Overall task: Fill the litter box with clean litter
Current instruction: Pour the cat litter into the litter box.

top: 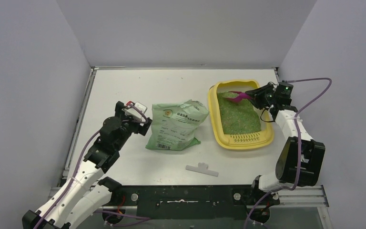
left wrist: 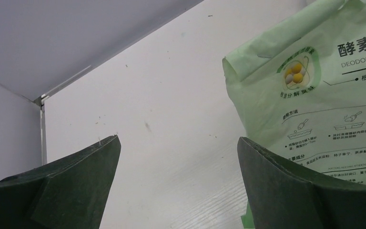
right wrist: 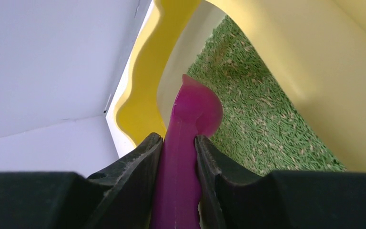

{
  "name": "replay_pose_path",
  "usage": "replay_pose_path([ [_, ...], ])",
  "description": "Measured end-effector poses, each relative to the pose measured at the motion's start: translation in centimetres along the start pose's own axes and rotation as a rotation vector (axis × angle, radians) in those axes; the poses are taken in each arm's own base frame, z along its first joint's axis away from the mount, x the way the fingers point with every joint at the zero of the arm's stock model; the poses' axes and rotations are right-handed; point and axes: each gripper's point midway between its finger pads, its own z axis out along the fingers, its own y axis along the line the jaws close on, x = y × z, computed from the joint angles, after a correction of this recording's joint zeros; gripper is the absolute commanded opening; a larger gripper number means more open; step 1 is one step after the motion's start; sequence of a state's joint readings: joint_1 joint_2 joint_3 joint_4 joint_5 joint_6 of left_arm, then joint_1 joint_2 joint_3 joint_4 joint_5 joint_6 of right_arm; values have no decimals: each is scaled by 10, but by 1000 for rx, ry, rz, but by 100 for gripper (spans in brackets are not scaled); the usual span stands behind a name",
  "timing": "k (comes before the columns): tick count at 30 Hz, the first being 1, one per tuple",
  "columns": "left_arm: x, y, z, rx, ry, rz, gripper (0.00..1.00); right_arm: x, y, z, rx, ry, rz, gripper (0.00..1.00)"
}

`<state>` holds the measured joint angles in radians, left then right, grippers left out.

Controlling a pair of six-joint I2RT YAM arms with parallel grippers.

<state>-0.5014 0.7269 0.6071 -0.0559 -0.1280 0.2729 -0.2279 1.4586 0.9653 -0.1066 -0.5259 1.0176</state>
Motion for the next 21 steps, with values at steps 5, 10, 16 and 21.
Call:
replay_pose_path([
  [5,5,2,2,-15,20,3,92,-7,11,11,14,-43,-11,0],
  [10,5,4,2,-25,22,3,92,-18,6,12,48,-105,5,0],
  [16,7,4,3,-27,29,4,92,-34,-1,8,85,-183,18,0],
  [21,9,3,5,-24,38,5,92,-47,-9,-15,100,-263,35,0],
])
